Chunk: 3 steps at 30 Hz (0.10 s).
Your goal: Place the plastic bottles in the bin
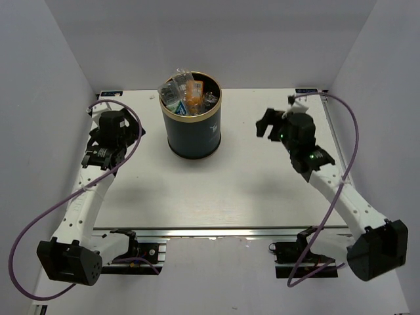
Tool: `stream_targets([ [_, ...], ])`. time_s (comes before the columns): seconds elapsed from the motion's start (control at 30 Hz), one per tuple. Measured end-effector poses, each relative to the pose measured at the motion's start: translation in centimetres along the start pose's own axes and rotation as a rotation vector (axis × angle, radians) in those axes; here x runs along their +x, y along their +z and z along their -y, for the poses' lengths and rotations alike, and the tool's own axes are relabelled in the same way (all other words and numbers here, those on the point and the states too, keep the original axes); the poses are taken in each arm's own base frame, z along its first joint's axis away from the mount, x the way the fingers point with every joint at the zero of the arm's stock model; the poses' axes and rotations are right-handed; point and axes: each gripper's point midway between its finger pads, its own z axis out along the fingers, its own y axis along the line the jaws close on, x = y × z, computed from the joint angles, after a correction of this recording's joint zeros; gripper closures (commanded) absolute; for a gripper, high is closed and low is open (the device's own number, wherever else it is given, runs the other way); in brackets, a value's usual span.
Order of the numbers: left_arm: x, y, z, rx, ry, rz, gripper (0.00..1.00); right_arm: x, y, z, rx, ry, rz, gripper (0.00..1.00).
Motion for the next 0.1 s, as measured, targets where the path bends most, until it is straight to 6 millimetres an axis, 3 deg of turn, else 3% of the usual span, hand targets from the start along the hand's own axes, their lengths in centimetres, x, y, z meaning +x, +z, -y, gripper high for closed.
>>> stream_targets([
  [0.1,0.4,0.2,0.0,0.003,-0.001,-0.01,0.02,4.8,-2.0,2.1,0.057,-0.016,-0.082,0.11],
])
